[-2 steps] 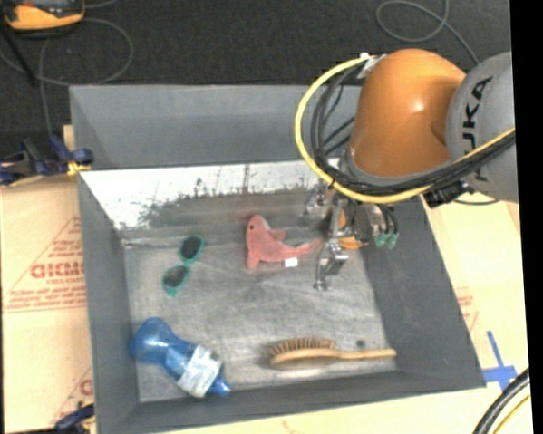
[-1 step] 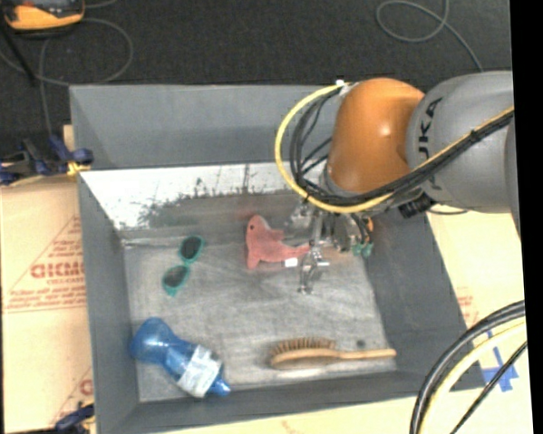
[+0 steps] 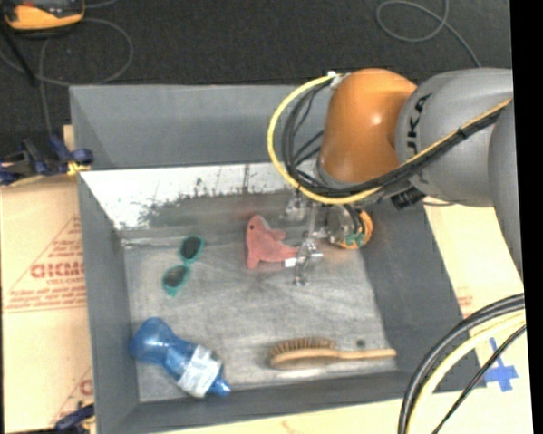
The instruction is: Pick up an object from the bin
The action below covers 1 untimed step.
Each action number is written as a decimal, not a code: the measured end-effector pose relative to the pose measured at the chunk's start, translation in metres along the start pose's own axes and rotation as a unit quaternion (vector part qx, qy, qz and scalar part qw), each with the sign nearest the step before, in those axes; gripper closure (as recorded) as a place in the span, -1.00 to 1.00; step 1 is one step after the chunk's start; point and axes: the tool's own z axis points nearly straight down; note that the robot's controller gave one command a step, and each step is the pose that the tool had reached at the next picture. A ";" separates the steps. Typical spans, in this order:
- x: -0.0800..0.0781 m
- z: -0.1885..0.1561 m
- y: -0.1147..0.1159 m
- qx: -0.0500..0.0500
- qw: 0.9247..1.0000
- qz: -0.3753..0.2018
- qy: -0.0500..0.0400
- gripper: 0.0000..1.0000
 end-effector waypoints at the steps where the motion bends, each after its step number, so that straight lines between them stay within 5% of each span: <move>1: -0.024 0.010 -0.001 -0.002 0.992 0.122 -0.003 -1.00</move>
Offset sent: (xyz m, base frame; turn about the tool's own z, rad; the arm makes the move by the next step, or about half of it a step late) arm 0.0230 0.0100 -0.0812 0.0552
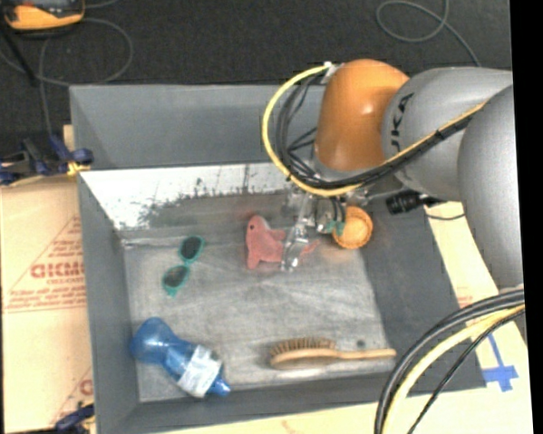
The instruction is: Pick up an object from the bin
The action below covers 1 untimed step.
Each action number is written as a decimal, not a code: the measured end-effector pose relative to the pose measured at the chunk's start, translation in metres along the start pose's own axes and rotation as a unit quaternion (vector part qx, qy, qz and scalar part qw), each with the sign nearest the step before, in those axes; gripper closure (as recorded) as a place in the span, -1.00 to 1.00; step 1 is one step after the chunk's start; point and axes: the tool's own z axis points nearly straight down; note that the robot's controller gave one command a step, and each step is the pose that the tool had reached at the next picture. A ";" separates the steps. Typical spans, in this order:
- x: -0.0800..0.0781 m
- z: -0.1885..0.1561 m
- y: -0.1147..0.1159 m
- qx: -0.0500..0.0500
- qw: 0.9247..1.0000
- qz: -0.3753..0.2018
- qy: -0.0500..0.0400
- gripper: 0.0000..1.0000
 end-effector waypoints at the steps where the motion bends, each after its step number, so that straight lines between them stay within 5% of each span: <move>1: 0.000 0.055 0.007 0.002 0.996 -0.086 -0.001 -1.00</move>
Offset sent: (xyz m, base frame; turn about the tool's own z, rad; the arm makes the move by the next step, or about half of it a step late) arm -0.0051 0.0108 -0.0715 0.1745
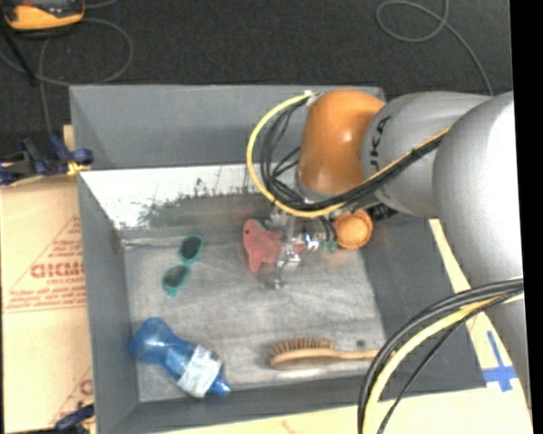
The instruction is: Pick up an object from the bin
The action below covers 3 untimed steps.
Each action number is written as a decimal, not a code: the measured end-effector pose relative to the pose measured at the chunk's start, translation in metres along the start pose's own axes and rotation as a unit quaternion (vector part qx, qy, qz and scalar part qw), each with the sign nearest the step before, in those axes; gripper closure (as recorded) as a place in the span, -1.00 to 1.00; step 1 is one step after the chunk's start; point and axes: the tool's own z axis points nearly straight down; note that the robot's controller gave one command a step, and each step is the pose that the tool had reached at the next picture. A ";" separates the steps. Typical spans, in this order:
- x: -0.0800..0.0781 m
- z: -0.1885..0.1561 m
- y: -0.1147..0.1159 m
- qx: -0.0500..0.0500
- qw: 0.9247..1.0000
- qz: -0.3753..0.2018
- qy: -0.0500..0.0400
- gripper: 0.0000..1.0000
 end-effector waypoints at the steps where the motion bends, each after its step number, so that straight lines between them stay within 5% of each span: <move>1: 0.003 0.011 0.003 -0.002 0.985 0.172 -0.003 1.00; 3: 0.004 0.009 0.003 -0.002 0.985 0.171 -0.001 1.00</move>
Offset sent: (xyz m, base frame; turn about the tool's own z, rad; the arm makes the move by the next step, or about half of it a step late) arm 0.0000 0.0000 0.0000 0.0000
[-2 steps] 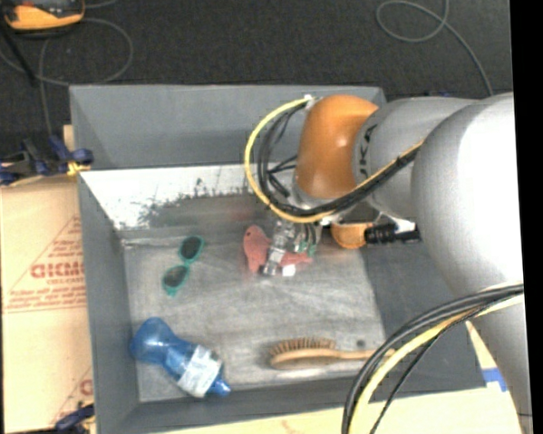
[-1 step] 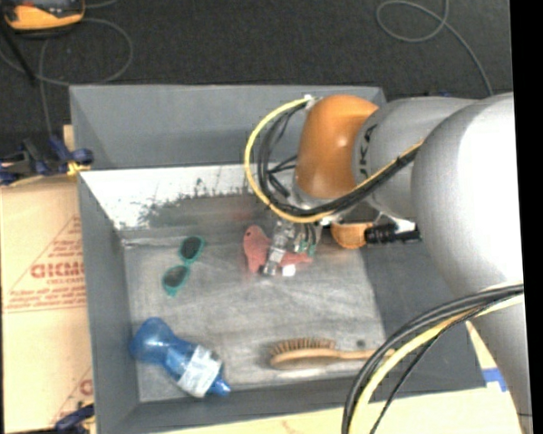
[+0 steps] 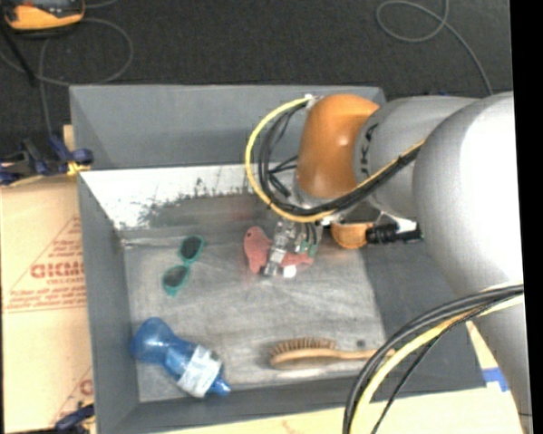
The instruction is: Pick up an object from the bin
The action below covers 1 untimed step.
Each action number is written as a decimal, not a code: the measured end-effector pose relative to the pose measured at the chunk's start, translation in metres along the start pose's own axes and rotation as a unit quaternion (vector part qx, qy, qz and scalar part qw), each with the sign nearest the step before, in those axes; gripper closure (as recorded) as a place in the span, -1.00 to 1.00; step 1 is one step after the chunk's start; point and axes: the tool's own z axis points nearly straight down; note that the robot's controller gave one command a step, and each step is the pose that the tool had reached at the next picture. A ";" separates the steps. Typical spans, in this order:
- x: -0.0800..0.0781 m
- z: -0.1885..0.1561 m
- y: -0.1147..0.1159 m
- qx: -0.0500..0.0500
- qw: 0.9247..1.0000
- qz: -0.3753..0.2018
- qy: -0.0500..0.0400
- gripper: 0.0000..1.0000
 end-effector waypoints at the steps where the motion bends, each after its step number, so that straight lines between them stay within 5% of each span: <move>1: 0.002 -0.013 -0.001 0.002 1.000 0.000 0.005 1.00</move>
Offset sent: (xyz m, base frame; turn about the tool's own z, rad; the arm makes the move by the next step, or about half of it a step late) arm 0.0001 0.0000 0.0266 0.0000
